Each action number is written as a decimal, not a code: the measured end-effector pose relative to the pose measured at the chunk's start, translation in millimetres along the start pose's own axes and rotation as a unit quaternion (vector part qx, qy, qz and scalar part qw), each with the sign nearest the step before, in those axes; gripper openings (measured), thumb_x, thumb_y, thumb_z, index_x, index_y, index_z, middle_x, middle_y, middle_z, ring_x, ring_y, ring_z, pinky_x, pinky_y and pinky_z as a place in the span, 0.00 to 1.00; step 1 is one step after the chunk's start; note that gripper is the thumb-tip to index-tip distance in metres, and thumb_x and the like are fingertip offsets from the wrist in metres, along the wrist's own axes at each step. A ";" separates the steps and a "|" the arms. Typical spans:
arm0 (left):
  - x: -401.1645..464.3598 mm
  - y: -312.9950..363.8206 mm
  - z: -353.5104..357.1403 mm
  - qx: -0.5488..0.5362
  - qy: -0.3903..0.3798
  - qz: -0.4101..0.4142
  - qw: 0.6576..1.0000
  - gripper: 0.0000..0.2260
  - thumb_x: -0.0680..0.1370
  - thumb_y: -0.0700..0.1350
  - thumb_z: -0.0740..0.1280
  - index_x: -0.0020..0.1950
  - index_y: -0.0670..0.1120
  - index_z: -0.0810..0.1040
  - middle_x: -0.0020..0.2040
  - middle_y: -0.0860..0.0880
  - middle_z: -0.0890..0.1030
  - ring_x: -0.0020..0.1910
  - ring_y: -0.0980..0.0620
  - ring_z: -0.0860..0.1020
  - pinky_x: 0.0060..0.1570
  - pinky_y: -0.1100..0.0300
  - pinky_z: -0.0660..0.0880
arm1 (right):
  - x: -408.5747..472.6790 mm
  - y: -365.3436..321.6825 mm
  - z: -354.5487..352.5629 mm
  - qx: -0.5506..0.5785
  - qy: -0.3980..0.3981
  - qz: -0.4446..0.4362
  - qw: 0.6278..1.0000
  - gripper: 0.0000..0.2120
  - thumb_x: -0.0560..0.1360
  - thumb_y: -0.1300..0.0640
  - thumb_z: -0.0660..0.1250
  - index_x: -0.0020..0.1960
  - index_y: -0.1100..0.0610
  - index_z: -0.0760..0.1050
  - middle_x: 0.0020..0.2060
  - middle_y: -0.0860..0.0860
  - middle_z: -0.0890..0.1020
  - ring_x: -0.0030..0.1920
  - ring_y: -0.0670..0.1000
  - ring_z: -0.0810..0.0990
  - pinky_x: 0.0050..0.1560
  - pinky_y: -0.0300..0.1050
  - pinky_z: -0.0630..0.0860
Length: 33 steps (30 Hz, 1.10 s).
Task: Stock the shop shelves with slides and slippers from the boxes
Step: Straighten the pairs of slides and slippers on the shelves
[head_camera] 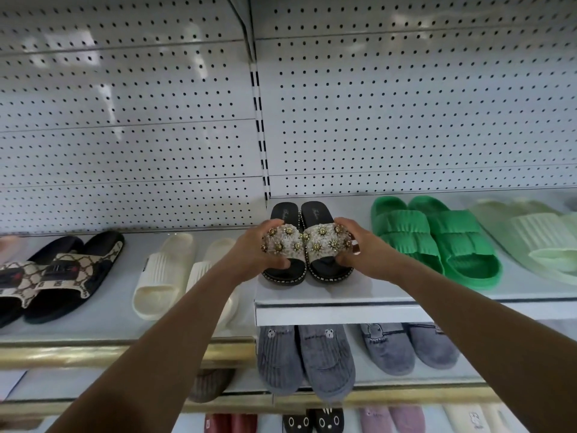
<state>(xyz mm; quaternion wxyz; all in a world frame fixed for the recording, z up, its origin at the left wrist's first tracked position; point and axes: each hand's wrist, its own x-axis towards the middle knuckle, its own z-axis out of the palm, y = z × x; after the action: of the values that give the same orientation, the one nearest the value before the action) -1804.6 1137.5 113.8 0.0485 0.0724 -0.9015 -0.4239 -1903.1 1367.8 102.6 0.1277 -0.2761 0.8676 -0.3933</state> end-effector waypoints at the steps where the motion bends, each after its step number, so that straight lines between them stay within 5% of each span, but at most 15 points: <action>1: -0.2 -0.7 0.5 -0.005 0.000 -0.003 1.000 0.37 0.68 0.42 0.79 0.74 0.55 0.67 0.72 0.51 0.69 0.63 0.56 0.66 0.59 0.60 0.63 | -0.3 0.9 -0.6 -0.003 -0.002 0.000 1.000 0.37 0.74 0.61 0.71 0.76 0.45 0.57 0.66 0.53 0.73 0.60 0.54 0.75 0.59 0.46 0.72; 13: -10.8 -1.4 3.6 -0.058 0.012 -0.029 0.998 0.45 0.69 0.42 0.79 0.79 0.54 0.57 0.73 0.52 0.66 0.68 0.48 0.69 0.65 0.56 0.67 | -8.3 1.9 0.5 -0.049 0.001 -0.016 0.999 0.42 0.74 0.59 0.71 0.78 0.43 0.50 0.70 0.55 0.65 0.66 0.56 0.70 0.68 0.50 0.66; 18: -20.3 -15.8 -0.9 -0.118 0.004 -0.020 0.993 0.43 0.68 0.43 0.79 0.77 0.56 0.59 0.74 0.52 0.66 0.64 0.49 0.75 0.62 0.54 0.73 | -18.2 -7.7 1.1 0.054 0.002 0.010 0.998 0.38 0.74 0.65 0.66 0.77 0.44 0.55 0.71 0.46 0.60 0.67 0.46 0.60 0.63 0.44 0.64; 22: -27.5 -32.0 -20.8 -0.128 -0.006 -0.010 0.992 0.37 0.71 0.46 0.77 0.75 0.56 0.63 0.73 0.49 0.68 0.60 0.50 0.78 0.57 0.53 0.76 | -13.4 -32.6 5.9 0.034 0.080 0.005 0.996 0.31 0.75 0.62 0.67 0.74 0.47 0.63 0.71 0.48 0.63 0.72 0.49 0.58 0.68 0.42 0.57; 28: -46.0 -93.9 -101.1 -0.088 0.102 -0.005 0.991 0.24 0.77 0.47 0.71 0.72 0.53 0.69 0.66 0.54 0.74 0.60 0.54 0.77 0.48 0.63 0.72 | 4.9 -102.9 57.8 -0.004 0.249 -0.076 0.965 0.21 0.76 0.60 0.66 0.68 0.51 0.71 0.62 0.45 0.69 0.70 0.51 0.64 0.68 0.37 0.58; 31: -55.7 -140.7 -138.2 -0.069 0.116 -0.046 0.990 0.24 0.76 0.47 0.71 0.71 0.54 0.70 0.65 0.51 0.74 0.64 0.48 0.74 0.59 0.53 0.73 | 11.8 -146.1 103.3 0.021 0.224 -0.141 0.964 0.19 0.76 0.60 0.67 0.66 0.50 0.72 0.57 0.39 0.69 0.65 0.50 0.69 0.68 0.43 0.66; 33: -60.1 -167.0 -154.6 -0.050 0.082 -0.078 0.992 0.28 0.74 0.47 0.74 0.72 0.55 0.68 0.69 0.47 0.71 0.70 0.45 0.69 0.67 0.49 0.68 | 17.4 -167.7 136.6 0.015 0.168 -0.185 0.968 0.20 0.75 0.60 0.68 0.66 0.52 0.72 0.60 0.44 0.72 0.62 0.47 0.71 0.64 0.38 0.68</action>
<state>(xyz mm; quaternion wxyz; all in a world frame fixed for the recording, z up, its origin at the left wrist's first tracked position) -1707.5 925.5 81.7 0.0925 0.1740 -0.8637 -0.4639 -1793.9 1183.9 138.9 -0.0909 -0.3594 0.8047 -0.4638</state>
